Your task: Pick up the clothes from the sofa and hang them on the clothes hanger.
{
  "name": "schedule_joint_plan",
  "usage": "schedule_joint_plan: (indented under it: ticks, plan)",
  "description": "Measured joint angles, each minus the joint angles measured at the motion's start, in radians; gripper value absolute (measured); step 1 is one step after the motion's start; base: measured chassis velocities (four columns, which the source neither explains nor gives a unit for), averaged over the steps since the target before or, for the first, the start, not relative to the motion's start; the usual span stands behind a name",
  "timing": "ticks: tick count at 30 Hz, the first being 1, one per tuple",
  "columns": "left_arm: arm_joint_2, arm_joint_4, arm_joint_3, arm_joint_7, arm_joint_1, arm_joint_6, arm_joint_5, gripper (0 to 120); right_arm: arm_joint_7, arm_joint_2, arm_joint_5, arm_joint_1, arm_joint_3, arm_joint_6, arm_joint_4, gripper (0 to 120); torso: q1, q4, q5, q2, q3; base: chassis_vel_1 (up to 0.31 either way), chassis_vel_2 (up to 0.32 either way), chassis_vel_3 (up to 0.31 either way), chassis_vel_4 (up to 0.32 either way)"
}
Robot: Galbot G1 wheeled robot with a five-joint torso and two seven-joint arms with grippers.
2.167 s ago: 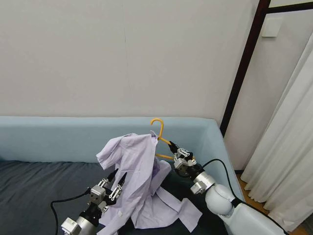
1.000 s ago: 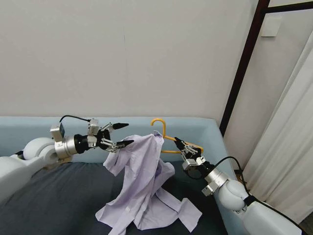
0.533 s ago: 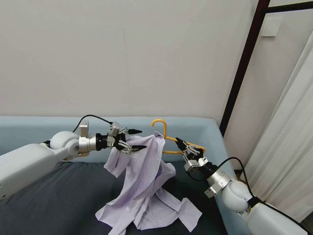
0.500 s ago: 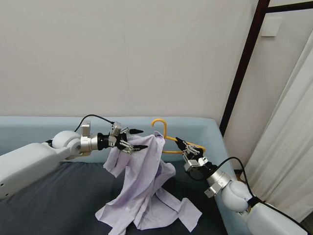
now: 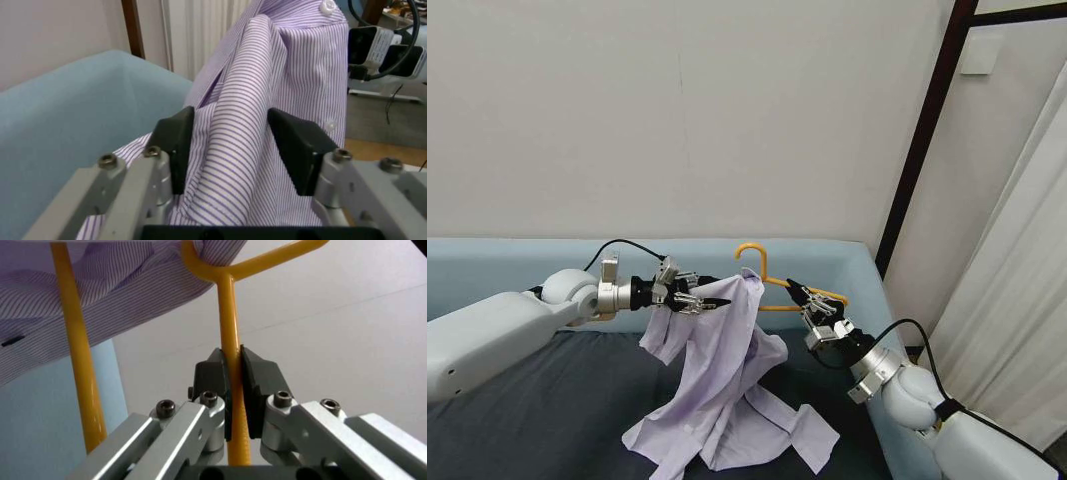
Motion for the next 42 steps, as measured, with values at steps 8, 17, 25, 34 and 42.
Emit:
schedule_joint_plan:
  ticks: [8, 17, 25, 34, 42]
  plan:
    - [0.023, -0.028, -0.017, -0.001, 0.039, -0.001, 0.011, 14, 0.0, 0.011, -0.027, -0.004, -0.016, 0.02, -0.007, 4, 0.0, -0.0003, 0.0, 0.0, 0.0, 0.0, 0.0, 0.0, 0.0]
    - [0.047, -0.047, -0.032, 0.003, 0.07, -0.015, 0.036, 8, 0.015, 0.01, -0.032, 0.001, -0.035, 0.026, -0.009, 4, 0.0, -0.0002, 0.0001, 0.0, 0.0, 0.0, 0.0, 0.0, 0.0]
    - [0.048, -0.011, -0.07, -0.03, 0.109, -0.047, 0.082, 7, 0.027, 0.009, 0.033, -0.042, -0.033, 0.001, 0.036, 31, 0.0, -0.0001, 0.0003, 0.0, 0.0, 0.0, 0.0, 0.0, 0.0]
    - [0.066, 0.02, -0.123, -0.049, 0.143, -0.1, 0.127, 7, 0.008, -0.05, 0.218, -0.221, 0.005, -0.028, 0.175, 61, 0.0, -0.0006, 0.0, 0.0, 0.0, 0.0, 0.0, 0.0, 0.0]
    - [0.122, 0.013, -0.324, -0.033, 0.315, -0.14, 0.194, 7, -0.125, -0.057, 0.515, -0.28, -0.063, -0.137, 0.036, 90, 0.0, -0.0004, 0.0006, 0.0, 0.0, 0.0, 0.0, 0.0, 0.0]
